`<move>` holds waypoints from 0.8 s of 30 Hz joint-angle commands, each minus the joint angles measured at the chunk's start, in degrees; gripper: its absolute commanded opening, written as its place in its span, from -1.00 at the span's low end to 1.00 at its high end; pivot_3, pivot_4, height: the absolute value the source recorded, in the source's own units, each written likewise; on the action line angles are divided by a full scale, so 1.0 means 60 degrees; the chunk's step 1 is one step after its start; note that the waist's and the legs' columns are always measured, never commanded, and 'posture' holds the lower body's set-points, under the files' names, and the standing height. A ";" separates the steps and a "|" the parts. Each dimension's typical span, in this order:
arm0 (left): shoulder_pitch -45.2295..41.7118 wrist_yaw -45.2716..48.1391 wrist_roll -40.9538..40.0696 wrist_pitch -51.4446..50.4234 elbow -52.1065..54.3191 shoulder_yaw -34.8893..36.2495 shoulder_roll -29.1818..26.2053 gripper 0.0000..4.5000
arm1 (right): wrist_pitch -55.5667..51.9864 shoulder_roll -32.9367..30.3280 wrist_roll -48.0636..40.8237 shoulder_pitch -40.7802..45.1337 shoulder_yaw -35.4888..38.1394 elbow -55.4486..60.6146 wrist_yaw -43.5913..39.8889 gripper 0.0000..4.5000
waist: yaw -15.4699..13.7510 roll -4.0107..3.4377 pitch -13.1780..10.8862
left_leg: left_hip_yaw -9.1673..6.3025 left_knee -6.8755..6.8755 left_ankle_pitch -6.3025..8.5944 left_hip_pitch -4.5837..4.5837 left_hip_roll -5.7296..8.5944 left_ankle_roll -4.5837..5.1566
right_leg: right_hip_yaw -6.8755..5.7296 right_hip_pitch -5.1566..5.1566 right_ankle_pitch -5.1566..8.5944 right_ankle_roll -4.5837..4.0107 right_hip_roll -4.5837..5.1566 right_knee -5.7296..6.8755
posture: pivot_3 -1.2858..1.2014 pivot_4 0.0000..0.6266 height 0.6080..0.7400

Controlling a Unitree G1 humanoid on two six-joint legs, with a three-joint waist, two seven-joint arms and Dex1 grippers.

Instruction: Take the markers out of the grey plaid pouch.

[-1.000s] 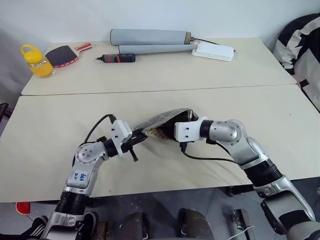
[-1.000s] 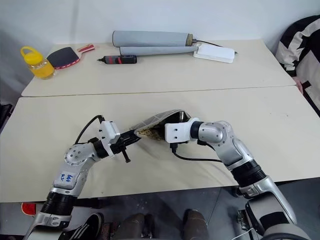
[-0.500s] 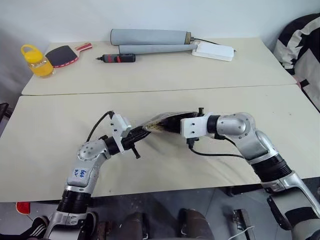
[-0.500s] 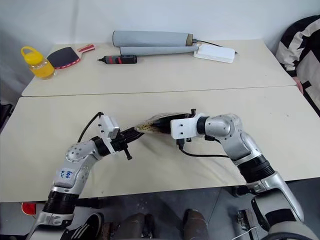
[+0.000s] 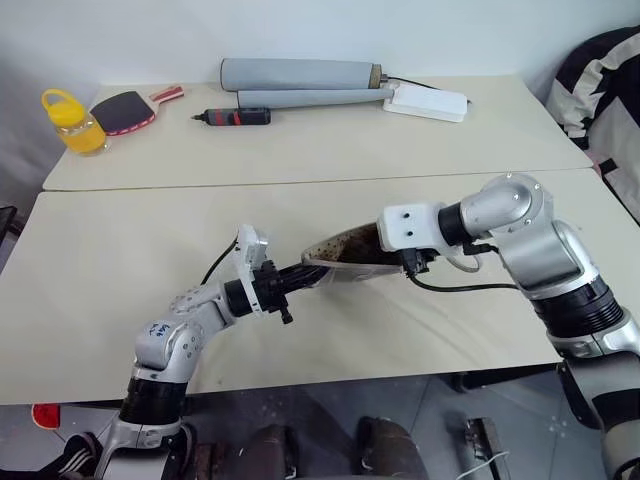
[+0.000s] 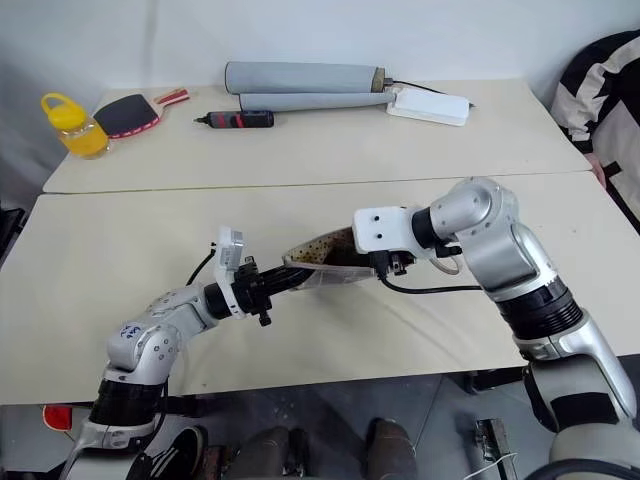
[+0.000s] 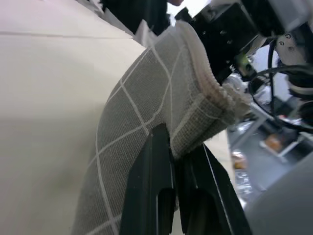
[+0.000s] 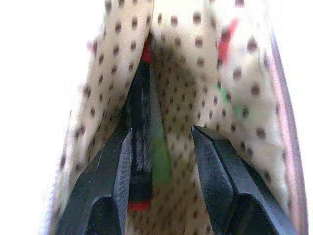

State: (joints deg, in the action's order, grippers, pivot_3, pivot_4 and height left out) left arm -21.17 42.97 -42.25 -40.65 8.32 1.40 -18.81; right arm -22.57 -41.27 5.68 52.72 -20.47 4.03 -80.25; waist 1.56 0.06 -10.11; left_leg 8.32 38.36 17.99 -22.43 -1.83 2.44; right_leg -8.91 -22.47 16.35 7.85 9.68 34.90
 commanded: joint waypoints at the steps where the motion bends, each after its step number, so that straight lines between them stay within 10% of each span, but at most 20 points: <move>1: -0.0004 0.0169 0.0246 0.0357 -0.0002 -0.0131 -0.0030 -1.00 | -0.0023 0.0029 0.0127 0.0102 -0.0379 0.0041 -0.0077 -0.11 | 0.0000 0.0000 0.0000 | 0.0001 -0.0001 0.0000 0.0002 0.0000 0.0000 | 0.0000 0.0001 0.0000 0.0000 -0.0001 0.0000 | 0.03 -0.52 1.00; 14: 0.0265 0.0145 0.0753 0.0895 -0.0194 -0.0158 0.0171 -1.00 | 0.0693 0.0195 0.0844 -0.0490 -0.1155 -0.0769 0.0473 -0.11 | -0.0011 0.0000 0.0000 | 0.0006 0.0009 -0.0001 -0.0003 0.0003 -0.0001 | 0.0002 0.0002 0.0000 0.0000 -0.0001 -0.0006 | 0.03 -0.52 1.00; 20: 0.0290 0.0120 0.0837 0.1006 -0.0136 -0.0178 0.0172 -1.00 | 0.0970 0.0238 0.0961 -0.0564 -0.1085 -0.0849 0.0724 -0.75 | -0.0008 0.0000 0.0000 | 0.0006 0.0013 0.0000 -0.0003 0.0002 -0.0002 | 0.0002 0.0002 0.0000 0.0000 -0.0001 -0.0005 | 0.03 -0.52 1.00; 24: 0.0305 0.0110 0.0864 0.1026 -0.0101 -0.0172 0.0168 -1.00 | 0.0988 0.0086 0.0918 -0.0576 -0.0893 -0.0652 0.0752 -0.76 | -0.0008 0.0001 0.0000 | 0.0006 0.0014 0.0000 -0.0003 0.0002 -0.0002 | 0.0002 0.0003 0.0000 0.0000 -0.0001 -0.0006 | 0.03 -0.52 1.00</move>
State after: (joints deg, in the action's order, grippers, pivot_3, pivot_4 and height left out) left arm -19.59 43.34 -36.84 -36.15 5.99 -0.49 -18.01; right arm -17.05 -39.79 11.04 49.79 -26.97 -0.94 -75.91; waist 1.51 0.07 -10.11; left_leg 8.36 38.44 17.99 -22.44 -1.82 2.43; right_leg -8.90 -22.46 16.35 7.85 9.68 34.86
